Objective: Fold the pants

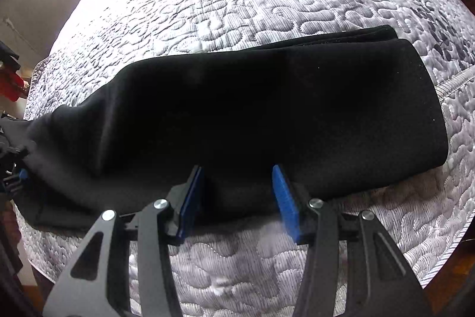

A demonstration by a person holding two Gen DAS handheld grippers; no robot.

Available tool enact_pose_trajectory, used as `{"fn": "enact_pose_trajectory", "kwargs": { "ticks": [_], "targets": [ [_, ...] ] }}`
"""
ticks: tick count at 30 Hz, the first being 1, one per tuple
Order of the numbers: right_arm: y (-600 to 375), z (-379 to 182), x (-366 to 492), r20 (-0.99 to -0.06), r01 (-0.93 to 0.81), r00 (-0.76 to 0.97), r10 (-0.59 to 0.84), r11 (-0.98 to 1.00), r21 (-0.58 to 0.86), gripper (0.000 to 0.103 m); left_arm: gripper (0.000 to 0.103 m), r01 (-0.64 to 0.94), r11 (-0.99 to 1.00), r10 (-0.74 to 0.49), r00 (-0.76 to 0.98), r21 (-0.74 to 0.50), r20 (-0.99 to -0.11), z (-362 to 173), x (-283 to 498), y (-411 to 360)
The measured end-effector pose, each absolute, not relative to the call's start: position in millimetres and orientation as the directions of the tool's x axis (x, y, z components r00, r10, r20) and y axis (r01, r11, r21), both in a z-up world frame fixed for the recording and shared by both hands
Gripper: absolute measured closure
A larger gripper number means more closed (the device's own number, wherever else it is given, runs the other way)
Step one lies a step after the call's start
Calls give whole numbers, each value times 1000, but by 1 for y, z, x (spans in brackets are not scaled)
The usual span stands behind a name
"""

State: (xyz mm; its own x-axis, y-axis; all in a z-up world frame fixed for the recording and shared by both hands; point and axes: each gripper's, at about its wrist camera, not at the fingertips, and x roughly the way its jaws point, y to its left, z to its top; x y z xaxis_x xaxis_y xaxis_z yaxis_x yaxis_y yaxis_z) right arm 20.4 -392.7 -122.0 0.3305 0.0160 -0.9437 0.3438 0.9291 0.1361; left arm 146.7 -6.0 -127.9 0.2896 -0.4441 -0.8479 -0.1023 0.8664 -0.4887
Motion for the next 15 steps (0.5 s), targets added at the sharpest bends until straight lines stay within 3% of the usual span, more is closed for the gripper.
{"fn": "enact_pose_trajectory", "kwargs": {
  "ticks": [2,15],
  "targets": [
    [-392,-122,21,-944,344,330,14,929,134,55,92,-102,869,-438,300,-485,-847,-131,144,-2],
    [-393,-119,24,-951,336,307,33,931,141,54,94,-24,924,-300,571,-380,-764,-98,39,-8]
  ]
}}
